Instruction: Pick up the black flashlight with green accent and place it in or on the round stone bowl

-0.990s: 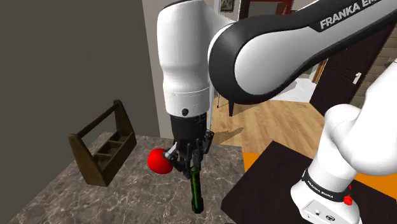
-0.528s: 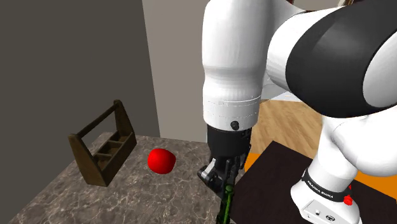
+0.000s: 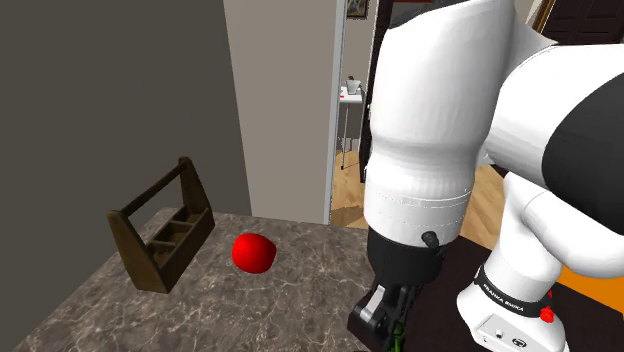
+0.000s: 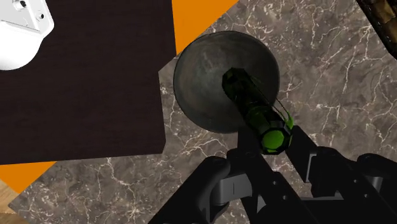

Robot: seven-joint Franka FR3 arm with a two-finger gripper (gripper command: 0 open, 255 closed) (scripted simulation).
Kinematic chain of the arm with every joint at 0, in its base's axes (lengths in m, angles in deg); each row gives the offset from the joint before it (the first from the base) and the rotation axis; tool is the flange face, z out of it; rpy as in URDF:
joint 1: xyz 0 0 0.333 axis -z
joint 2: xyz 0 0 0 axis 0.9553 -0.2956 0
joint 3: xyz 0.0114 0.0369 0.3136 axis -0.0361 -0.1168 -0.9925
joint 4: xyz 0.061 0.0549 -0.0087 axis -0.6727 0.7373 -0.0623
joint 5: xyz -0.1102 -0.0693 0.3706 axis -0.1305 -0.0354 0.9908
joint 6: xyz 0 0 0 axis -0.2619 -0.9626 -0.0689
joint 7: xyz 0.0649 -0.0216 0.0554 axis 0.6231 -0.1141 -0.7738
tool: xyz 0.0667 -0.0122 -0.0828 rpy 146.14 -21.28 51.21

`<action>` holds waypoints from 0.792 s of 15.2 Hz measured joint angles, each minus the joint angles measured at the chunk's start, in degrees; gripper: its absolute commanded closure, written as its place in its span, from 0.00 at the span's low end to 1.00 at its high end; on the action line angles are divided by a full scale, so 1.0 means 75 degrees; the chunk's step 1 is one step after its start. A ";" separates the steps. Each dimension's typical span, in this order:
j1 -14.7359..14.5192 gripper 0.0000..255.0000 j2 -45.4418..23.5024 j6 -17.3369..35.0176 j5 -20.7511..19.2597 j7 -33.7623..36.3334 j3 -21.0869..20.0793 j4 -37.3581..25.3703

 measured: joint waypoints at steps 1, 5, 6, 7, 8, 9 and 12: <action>-0.0005 1.00 -0.0045 0.0130 0.0025 -0.0002 -0.0045 0.0085; -0.0013 1.00 -0.0204 0.0579 0.0101 -0.0034 -0.0178 0.0375; -0.0009 1.00 -0.0253 0.0695 0.0114 -0.0047 -0.0209 0.0444; -0.0014 1.00 -0.0295 0.0807 0.0136 -0.0051 -0.0245 0.0514; -0.0010 1.00 -0.0346 0.0921 0.0150 -0.0063 -0.0276 0.0578; -0.0005 1.00 -0.0415 0.1052 0.0164 -0.0067 -0.0319 0.0641; 0.0009 1.00 -0.0609 0.1420 0.0203 -0.0081 -0.0434 0.0816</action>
